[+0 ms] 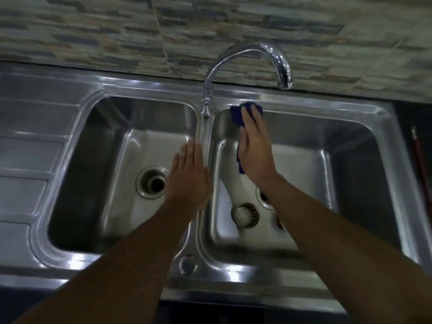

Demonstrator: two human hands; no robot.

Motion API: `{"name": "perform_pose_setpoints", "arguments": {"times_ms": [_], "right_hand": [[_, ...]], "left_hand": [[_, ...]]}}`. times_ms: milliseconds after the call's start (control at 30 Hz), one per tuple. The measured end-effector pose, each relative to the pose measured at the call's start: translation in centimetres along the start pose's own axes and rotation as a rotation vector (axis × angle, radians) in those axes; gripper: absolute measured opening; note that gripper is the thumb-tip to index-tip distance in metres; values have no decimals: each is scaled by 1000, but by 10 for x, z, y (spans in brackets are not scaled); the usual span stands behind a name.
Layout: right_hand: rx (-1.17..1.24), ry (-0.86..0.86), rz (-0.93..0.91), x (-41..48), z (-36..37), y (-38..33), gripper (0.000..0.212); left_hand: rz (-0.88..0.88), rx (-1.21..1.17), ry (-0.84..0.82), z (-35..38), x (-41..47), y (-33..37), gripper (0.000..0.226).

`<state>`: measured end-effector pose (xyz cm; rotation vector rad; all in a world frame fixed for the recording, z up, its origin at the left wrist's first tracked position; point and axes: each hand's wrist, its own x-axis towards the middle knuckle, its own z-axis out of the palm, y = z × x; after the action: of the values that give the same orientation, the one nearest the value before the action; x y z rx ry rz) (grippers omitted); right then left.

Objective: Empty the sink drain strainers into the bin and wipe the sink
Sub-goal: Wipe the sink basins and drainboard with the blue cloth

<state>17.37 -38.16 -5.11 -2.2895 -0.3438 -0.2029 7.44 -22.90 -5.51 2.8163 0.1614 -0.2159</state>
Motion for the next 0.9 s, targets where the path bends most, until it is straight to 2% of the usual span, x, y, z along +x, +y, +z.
{"name": "perform_pose_setpoints", "arguments": {"times_ms": [67,133,200,267,400,567,667,767,900], "right_hand": [[-88,-76,-57,38,8,4,48],[-171,-250,-94,69,26,9,52],[-331,-353,-123,80,47,14,65],[-446,-330,-179,79,60,23,79],[-546,-323,-284,76,49,48,84],[-637,-292,-96,60,-21,91,96],[-718,-246,65,49,-66,118,93],[-735,-166,228,43,-71,117,89],[-839,-160,142,54,-21,73,68]], "left_hand": [[31,36,6,5,22,9,69],[44,40,15,14,34,15,67],[34,62,34,23,38,19,66],[33,110,54,28,38,18,68],[31,135,59,30,41,18,69],[35,142,63,28,41,19,69],[33,112,81,28,42,20,67],[22,96,94,29,42,22,66],[22,111,103,32,43,22,67]]}}
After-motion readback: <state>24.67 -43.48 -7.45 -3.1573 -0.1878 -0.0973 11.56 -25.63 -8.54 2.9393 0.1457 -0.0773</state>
